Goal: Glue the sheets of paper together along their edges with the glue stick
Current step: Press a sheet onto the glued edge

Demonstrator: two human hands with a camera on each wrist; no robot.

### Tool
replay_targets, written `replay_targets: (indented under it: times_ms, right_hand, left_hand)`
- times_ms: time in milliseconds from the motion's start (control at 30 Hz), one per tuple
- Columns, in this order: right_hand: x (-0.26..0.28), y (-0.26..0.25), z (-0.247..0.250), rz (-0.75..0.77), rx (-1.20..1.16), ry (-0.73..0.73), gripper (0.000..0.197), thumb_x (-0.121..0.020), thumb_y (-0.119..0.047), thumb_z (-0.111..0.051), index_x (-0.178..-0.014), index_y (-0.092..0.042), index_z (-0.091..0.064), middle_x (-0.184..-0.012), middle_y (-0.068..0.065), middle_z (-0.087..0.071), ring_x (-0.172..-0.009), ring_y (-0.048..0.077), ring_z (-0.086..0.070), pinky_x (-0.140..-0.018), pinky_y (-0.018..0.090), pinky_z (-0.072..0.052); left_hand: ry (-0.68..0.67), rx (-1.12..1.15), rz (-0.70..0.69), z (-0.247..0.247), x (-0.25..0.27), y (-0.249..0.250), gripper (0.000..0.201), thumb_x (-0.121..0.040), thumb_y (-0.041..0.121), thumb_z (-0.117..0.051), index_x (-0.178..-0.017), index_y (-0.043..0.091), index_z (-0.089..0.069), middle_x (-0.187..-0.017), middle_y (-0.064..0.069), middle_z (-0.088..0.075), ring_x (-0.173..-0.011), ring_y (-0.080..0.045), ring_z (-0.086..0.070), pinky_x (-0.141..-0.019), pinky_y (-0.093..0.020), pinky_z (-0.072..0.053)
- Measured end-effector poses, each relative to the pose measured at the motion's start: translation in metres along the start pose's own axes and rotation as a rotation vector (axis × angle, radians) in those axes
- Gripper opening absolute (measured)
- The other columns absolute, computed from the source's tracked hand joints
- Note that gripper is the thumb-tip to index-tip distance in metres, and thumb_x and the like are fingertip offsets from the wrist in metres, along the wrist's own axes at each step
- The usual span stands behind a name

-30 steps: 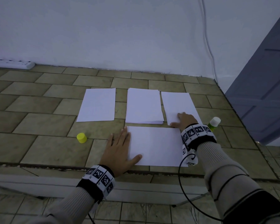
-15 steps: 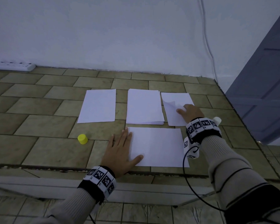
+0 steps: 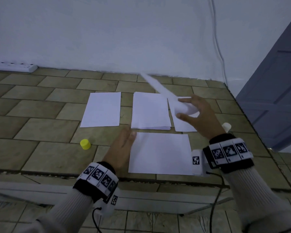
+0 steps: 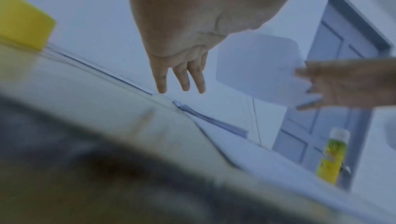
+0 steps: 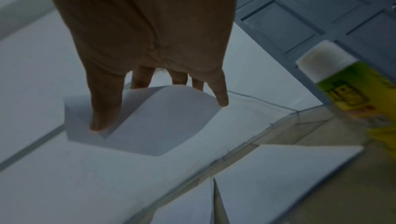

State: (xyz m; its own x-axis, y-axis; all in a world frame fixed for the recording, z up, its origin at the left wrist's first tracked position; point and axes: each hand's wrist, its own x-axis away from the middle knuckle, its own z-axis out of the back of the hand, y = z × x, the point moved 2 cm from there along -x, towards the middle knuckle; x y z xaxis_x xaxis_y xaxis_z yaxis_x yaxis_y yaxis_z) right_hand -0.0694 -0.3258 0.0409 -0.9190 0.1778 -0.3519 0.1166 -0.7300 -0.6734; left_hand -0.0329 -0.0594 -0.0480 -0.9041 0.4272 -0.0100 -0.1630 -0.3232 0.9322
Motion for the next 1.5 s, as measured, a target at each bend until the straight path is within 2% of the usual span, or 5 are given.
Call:
replay_targets:
  times_ms: [233, 467, 800, 1233, 1500]
  right_hand:
    - [0.061, 0.018, -0.026, -0.116, -0.057, -0.265, 0.047, -0.075, -0.020, -0.079, -0.112, -0.043, -0.060, -0.157, -0.008, -0.017, -0.147, 0.016, -0.009, -0.118, 0.045, -0.016]
    - [0.082, 0.037, -0.031, -0.129, -0.058, -0.324, 0.049, -0.074, -0.012, -0.079, -0.109, -0.041, -0.060, -0.153, -0.013, -0.001, -0.143, 0.009, 0.002, -0.114, 0.029, -0.010]
    - [0.080, 0.044, -0.016, -0.313, -0.401, -0.316, 0.052, -0.083, 0.004, -0.065, -0.119, -0.032, -0.053, -0.136, -0.004, -0.048, -0.106, 0.017, -0.063, -0.086, 0.029, -0.055]
    - [0.087, 0.051, -0.025, -0.353, 0.088, -0.259, 0.031, -0.080, -0.005, -0.071, -0.110, -0.012, -0.066, -0.103, -0.002, -0.058, -0.081, 0.002, -0.054, -0.064, 0.004, -0.042]
    - [0.094, 0.056, -0.034, -0.372, 0.176, -0.310, 0.032, -0.080, -0.007, -0.072, -0.110, -0.017, -0.065, -0.108, 0.003, -0.058, -0.093, 0.018, -0.057, -0.085, 0.025, -0.048]
  left_hand:
    - [0.115, 0.570, 0.316, 0.014, -0.022, 0.025, 0.039, -0.098, 0.058, -0.030, -0.111, 0.028, -0.051, -0.095, -0.005, -0.071, -0.082, -0.022, -0.071, -0.080, -0.043, -0.056]
    - [-0.152, 0.202, 0.207, 0.011, -0.013, 0.001, 0.035, -0.092, -0.003, -0.058, -0.114, 0.024, -0.060, -0.110, 0.008, -0.067, -0.093, -0.005, -0.066, -0.074, -0.019, -0.055]
    - [-0.101, 0.217, 0.196, 0.009, -0.010, -0.005, 0.034, -0.090, 0.001, -0.064, -0.110, 0.027, -0.062, -0.112, 0.005, -0.068, -0.101, -0.009, -0.066, -0.086, -0.024, -0.055]
    - [-0.135, -0.229, 0.083, 0.001, 0.002, -0.001, 0.021, -0.092, 0.011, -0.065, -0.107, 0.026, -0.065, -0.091, 0.015, -0.058, -0.078, 0.012, -0.052, -0.067, 0.001, -0.039]
    - [-0.135, -0.333, 0.112, 0.001, 0.002, -0.009, 0.030, -0.082, 0.018, -0.077, -0.095, 0.040, -0.061, -0.107, -0.005, -0.067, -0.096, -0.020, -0.062, -0.089, -0.038, -0.054]
